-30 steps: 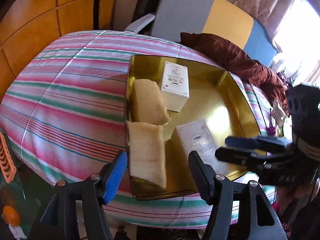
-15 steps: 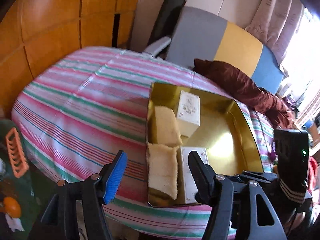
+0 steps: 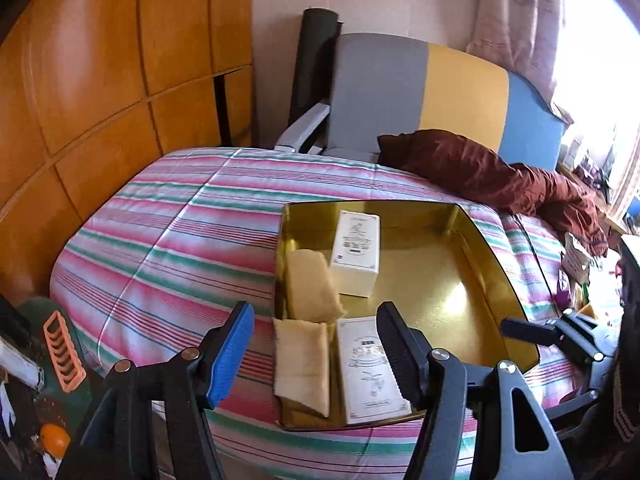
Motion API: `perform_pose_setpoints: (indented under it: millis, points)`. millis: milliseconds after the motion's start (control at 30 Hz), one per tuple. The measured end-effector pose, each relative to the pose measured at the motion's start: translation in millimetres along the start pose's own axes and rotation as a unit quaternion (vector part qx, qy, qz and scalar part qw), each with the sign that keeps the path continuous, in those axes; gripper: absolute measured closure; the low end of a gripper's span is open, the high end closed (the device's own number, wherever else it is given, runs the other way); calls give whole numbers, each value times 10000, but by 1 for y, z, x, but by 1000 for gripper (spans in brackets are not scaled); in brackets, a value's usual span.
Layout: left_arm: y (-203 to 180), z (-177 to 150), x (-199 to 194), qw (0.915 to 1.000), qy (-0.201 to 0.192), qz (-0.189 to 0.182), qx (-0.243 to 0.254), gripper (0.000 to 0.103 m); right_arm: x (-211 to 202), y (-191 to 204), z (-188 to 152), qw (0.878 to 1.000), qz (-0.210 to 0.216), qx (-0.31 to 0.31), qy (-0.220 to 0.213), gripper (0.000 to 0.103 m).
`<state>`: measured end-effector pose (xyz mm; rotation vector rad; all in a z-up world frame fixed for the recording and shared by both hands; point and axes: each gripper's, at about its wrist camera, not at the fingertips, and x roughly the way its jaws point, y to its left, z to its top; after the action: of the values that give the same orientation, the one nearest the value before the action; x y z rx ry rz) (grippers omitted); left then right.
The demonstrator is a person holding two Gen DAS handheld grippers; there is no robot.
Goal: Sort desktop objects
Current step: 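Move both grippers away from the tray back toward the pile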
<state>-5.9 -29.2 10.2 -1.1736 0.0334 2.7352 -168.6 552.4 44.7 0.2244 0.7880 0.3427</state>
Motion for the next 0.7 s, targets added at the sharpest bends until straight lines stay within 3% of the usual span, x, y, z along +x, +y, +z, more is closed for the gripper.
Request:
perform_pose_setpoints:
  millis: [200,367,567,700]
  points:
    - [-18,-2,-1,9996,-49,109,274,38,-24,-21,-8,9989,-382,44,-273,15]
    - [-29,-3,0,9994,-34,-2,348,38,-41,-38,-17,9985,-353,152,-377,15]
    - [-50,-4,4,9977,34,-363,576,38,-51,-55,-33,9980,-471,309,-293,15]
    - [-64,-5,9,9932,229,-940,642,38,-59,-68,-45,9971,-560,433,-267,15]
